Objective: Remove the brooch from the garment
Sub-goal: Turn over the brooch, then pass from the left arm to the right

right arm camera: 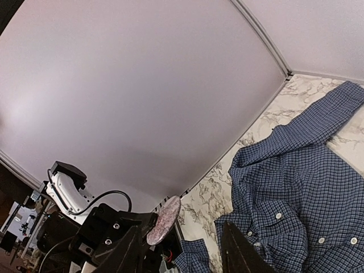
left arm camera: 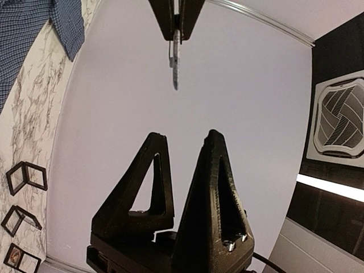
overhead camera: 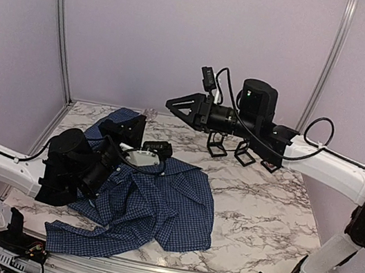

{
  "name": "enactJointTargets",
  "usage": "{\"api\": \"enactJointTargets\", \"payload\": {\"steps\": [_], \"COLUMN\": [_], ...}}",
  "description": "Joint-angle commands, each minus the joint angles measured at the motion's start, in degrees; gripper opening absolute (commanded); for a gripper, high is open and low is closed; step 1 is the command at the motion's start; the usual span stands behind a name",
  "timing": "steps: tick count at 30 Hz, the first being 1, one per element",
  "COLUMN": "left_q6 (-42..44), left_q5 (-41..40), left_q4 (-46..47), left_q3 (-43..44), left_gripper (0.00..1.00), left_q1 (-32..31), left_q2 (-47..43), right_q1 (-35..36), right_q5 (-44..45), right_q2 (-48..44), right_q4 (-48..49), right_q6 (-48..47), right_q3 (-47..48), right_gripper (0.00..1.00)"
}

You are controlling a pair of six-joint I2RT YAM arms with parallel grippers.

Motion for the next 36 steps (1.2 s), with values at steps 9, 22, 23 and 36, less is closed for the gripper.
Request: {"api": "enactJointTargets", "payload": {"steps": [9, 22, 23, 36], "left_q6": [15.7, 13.5, 13.5, 14.3], "left_q5": [-4.1, -4.0, -3.9, -3.9], "left_q4": [18.8, 15.9, 15.9, 16.4], "left_q3": [-1.8, -2.5, -2.5, -2.2], "left_gripper": [0.0, 0.0, 0.0, 0.0], "left_q1": [-0.9, -0.9, -1.0, -1.1], "left_q2": [6.3, 6.9, 7.0, 7.9], "right_q1": [-0.2, 0.3, 0.4, 2.0], "right_q5": [-5.6, -6.9, -7.0, -9.4], "right_q2": [4.8, 3.1, 3.1, 5.5], "right_q4": [-1.8, 1.5, 1.6, 2.2], "right_q6": [4.0, 7.3, 7.4, 9.1], "right_q3": [4.3, 1.5, 1.5, 3.2], "right_gripper": [0.36, 0.32, 0.32, 0.24]}}
